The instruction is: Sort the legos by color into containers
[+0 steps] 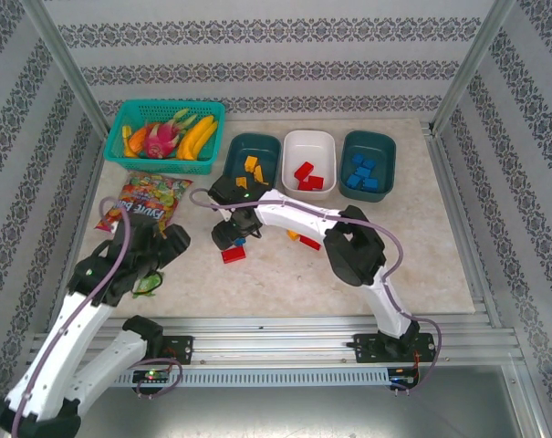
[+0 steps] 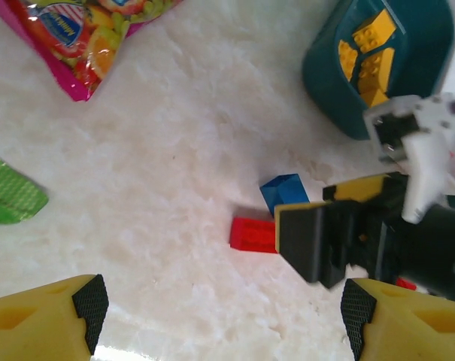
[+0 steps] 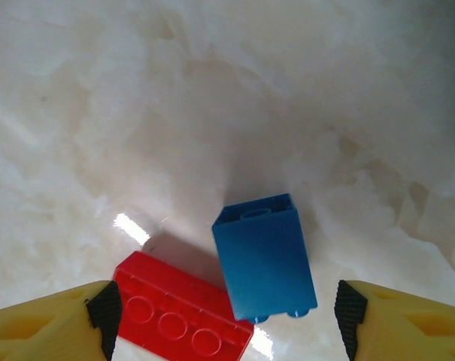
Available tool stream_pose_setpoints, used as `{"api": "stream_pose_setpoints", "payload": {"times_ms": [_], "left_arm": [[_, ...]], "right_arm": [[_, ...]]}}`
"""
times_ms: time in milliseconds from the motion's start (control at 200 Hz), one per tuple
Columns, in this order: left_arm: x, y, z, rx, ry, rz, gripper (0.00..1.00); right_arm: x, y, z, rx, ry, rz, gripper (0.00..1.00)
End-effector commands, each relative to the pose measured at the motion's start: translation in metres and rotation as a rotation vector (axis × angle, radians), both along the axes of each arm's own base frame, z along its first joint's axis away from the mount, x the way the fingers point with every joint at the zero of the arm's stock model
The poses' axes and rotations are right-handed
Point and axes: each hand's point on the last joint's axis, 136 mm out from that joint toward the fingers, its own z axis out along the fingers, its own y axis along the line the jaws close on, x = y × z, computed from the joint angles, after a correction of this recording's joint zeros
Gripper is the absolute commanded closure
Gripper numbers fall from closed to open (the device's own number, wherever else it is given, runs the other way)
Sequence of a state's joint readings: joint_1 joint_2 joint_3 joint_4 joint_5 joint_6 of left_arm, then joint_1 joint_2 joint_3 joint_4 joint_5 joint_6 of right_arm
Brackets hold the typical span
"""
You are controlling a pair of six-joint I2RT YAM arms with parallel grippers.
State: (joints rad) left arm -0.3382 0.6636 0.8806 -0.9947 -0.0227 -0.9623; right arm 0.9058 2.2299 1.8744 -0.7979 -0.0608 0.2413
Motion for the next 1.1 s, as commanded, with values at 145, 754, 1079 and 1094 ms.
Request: {"api": "stream_pose_setpoints", "payload": {"times_ms": [145, 754, 1079, 1094], "left_arm": [[-0.021, 0.006, -0.012, -0.012, 0.077, 0.024, 0.17], [0.007, -0.027, -0.004, -0.073, 0.043, -0.123, 0.17], [0.052, -0.069, 0.028, -0.144, -0.046, -0.276, 0.18], [0.055, -0.072, 0.030, -0.145, -0.047, -0.281, 0.18]], "right_arm": [[0.010, -0.002, -0.019, -0.094, -0.017, 0.029, 0.25], [0.028, -0.022, -0.028, -0.111, 0.018, -0.059, 0.70], [0.070, -0.086, 0.077, 0.007, -0.143, -0.245, 0.73], [0.074, -0.094, 0.082, 0.013, -0.148, -0.264, 0.73]]}}
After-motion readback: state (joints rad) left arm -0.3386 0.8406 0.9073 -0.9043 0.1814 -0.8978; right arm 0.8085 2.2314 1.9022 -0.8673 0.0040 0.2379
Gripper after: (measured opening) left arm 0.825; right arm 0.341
